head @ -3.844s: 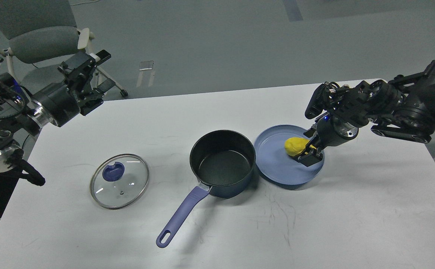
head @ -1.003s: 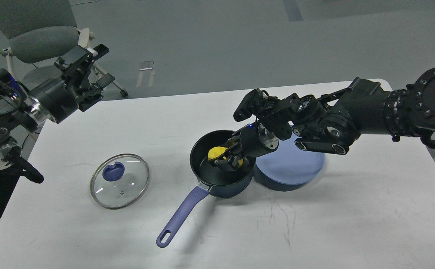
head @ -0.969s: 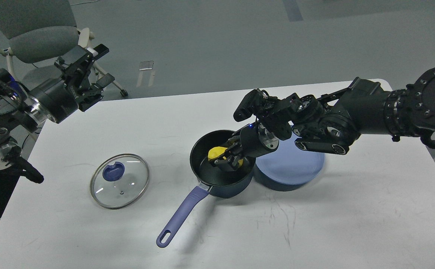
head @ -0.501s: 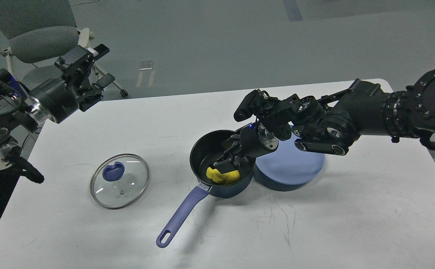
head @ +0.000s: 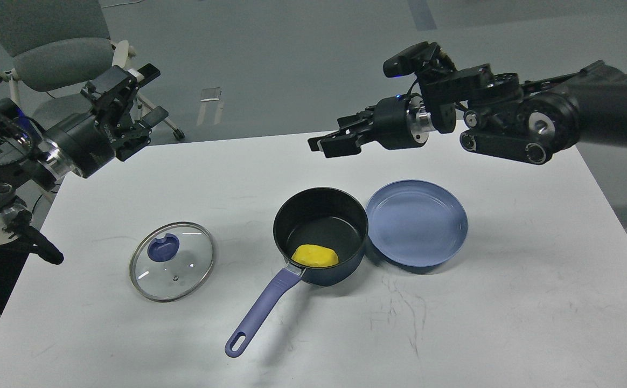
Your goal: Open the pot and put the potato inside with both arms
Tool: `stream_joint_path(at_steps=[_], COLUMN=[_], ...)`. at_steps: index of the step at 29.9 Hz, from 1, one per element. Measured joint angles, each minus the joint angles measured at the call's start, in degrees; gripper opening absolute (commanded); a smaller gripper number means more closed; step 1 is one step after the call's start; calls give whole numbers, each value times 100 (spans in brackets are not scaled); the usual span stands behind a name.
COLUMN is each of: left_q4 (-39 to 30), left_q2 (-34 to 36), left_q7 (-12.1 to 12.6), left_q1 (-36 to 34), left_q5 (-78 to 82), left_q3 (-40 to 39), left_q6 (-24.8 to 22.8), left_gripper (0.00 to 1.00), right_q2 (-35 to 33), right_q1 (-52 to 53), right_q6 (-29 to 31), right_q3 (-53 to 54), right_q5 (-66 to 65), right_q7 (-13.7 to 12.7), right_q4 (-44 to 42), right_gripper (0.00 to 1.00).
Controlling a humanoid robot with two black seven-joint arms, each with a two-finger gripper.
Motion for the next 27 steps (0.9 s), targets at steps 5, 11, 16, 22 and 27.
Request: stream_joint_path(at_steps=[5,11,16,22,27], left_q4=[-148,-364,-495,-521,-481], left_q2=[-9,-19,-53,-227,-374], left_q7=[0,0,0,0,0], left_q1=[-11,-14,-14,-14,-14], left_q5=[40,236,531,599,551], left_q3=[19,39,51,64,66], left_q6=[-17,-12,-7,26,58], left_gripper=[97,97,98,98,98], right_q2=[-578,-1137,-1322,-1402,-1405], right_q1=[-826,-2080,-2896,-3517,-3854], right_q6=[9,382,891,1336,1790], right_q3=[864,2258,3194,3687,4004], right_q5=[823,2178,3456,4724,5628], right_q7=[0,0,0,0,0], right_q4=[5,2,-102,-263,-338], right_gripper=[96,96,96,96,96])
